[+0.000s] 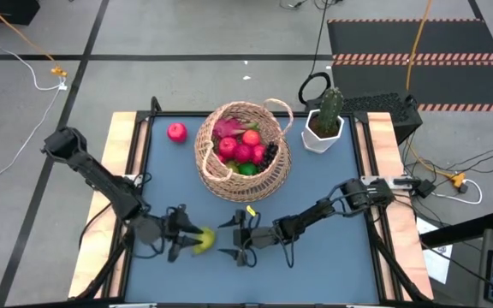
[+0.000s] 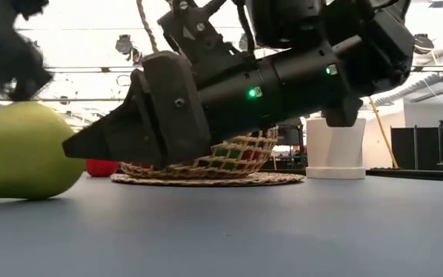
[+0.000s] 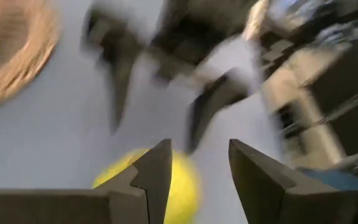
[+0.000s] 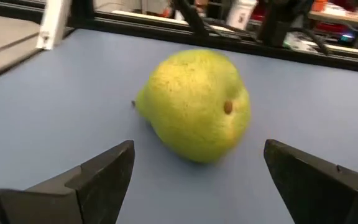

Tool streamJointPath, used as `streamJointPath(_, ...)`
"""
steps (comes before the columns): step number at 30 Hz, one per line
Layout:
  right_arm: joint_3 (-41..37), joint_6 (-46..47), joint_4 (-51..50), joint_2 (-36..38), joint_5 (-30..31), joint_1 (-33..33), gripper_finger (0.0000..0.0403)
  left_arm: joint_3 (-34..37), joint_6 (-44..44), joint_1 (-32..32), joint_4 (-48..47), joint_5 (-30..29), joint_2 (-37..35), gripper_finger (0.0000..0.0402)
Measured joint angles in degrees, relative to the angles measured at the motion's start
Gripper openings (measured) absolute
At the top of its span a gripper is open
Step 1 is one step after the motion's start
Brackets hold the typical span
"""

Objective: Build produce basket
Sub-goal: Put the pear into the brown basket

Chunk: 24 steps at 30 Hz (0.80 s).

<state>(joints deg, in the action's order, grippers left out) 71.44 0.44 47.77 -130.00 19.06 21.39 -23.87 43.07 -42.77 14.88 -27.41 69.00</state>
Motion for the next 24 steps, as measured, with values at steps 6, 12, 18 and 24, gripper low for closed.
streamJointPath(6,0.02,-1.04,4.02,0.13,-2.86,0.61,0.0344,-2.00,-5.13,-1.71,-9.61,-3.34,-7.17,0.0159)
streamJointPath(12,0.02,-2.23,3.73,0.13,-2.81,0.93,0.0342,2.57,13.84,-3.28,-23.19,-7.89,-5.78,0.0159)
streamJointPath(18,0.02,-1.42,1.71,0.13,-2.76,0.81,0.0341,10.05,18.89,-3.15,-3.70,-5.23,2.31,0.0159)
streamJointPath(24,0.02,-0.52,1.75,0.13,-3.14,0.38,0.0341,8.22,13.57,0.04,7.94,2.28,11.11,0.0159)
